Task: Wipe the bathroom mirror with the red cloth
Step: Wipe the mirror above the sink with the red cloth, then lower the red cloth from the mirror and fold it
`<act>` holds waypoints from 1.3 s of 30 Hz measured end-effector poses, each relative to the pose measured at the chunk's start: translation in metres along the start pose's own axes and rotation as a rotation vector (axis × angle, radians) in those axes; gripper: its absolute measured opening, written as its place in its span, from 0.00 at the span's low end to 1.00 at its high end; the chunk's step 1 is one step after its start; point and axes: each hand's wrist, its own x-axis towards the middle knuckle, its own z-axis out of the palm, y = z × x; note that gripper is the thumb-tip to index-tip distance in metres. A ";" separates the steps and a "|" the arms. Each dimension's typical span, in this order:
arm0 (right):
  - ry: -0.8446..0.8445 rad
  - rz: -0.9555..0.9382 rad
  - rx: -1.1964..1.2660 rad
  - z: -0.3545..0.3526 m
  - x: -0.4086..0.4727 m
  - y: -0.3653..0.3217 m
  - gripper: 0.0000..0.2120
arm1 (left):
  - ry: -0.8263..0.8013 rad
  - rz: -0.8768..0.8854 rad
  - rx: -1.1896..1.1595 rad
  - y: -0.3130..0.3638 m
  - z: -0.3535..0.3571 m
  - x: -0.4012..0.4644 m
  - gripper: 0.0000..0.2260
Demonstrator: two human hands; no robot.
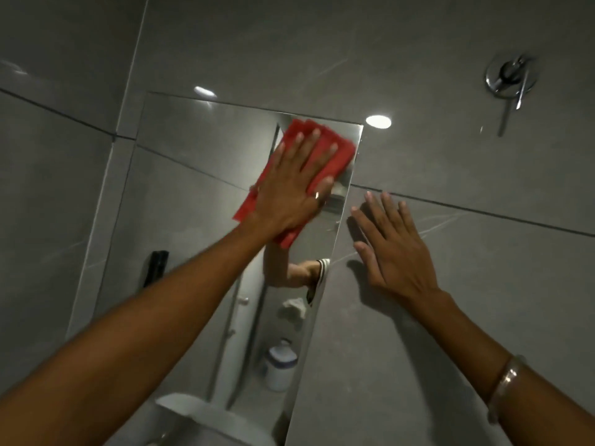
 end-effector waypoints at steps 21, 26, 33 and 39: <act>-0.001 0.127 0.315 -0.005 -0.169 -0.076 0.24 | -0.515 0.926 -0.238 0.019 0.068 -0.327 0.22; -0.302 0.201 0.501 -0.010 -0.242 -0.131 0.24 | -0.876 0.583 -0.511 0.039 0.067 -0.424 0.26; -0.564 1.215 1.201 -0.032 -0.353 -0.247 0.17 | -0.490 -1.398 -1.575 0.162 0.004 -0.465 0.25; -0.653 2.125 2.032 -0.059 -0.413 -0.302 0.27 | -0.575 -1.902 -2.001 0.211 -0.012 -0.503 0.27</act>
